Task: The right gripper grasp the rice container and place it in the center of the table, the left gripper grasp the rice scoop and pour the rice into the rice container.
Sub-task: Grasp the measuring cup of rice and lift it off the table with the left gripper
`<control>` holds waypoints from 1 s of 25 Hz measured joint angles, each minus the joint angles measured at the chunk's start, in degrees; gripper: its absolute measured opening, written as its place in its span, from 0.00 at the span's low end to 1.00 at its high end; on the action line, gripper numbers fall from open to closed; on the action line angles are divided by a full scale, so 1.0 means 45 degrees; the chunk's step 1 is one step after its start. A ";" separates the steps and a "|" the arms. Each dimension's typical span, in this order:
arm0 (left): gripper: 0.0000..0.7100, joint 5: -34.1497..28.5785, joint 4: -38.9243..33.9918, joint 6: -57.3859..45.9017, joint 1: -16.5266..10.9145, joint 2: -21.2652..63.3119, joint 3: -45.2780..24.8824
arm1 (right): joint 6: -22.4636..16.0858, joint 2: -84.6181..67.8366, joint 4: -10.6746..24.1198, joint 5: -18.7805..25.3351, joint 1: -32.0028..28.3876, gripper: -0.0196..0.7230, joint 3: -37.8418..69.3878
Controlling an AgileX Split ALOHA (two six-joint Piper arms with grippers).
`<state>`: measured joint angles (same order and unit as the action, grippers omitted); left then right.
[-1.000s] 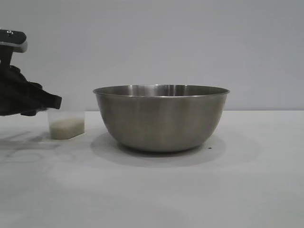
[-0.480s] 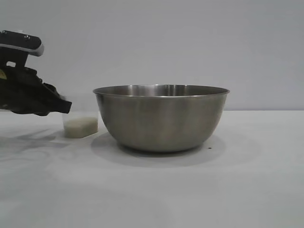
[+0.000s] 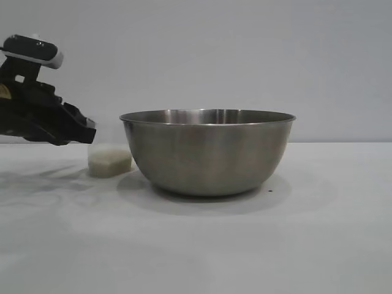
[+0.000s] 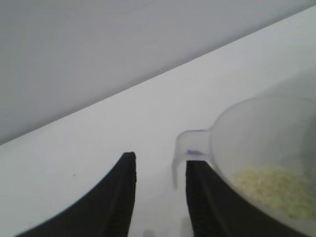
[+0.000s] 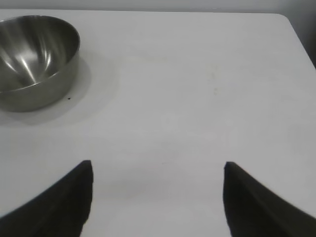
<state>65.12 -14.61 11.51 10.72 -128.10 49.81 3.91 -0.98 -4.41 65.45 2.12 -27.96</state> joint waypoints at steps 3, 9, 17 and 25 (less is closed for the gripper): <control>0.34 0.0000 -0.0658 0.0000 0.0000 -0.0076 0.0201 | 0.0000 0.0000 0.0000 0.0000 0.0000 0.66 0.0000; 0.05 0.0000 -0.1347 0.0000 -0.0006 -0.0076 0.0311 | 0.0000 0.0000 0.0000 0.0000 0.0000 0.66 0.0000; 0.00 0.0000 -0.1310 -0.0136 -0.0006 -0.0230 0.0533 | 0.0000 0.0000 0.0000 0.0000 0.0000 0.66 0.0000; 0.00 0.0000 -0.1260 -0.0426 -0.0006 -0.0230 0.0533 | 0.0000 0.0000 0.0000 0.0000 0.0000 0.66 0.0000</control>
<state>65.12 -20.28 9.59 10.69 -129.13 52.21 3.91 -0.98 -4.41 65.45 2.12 -27.96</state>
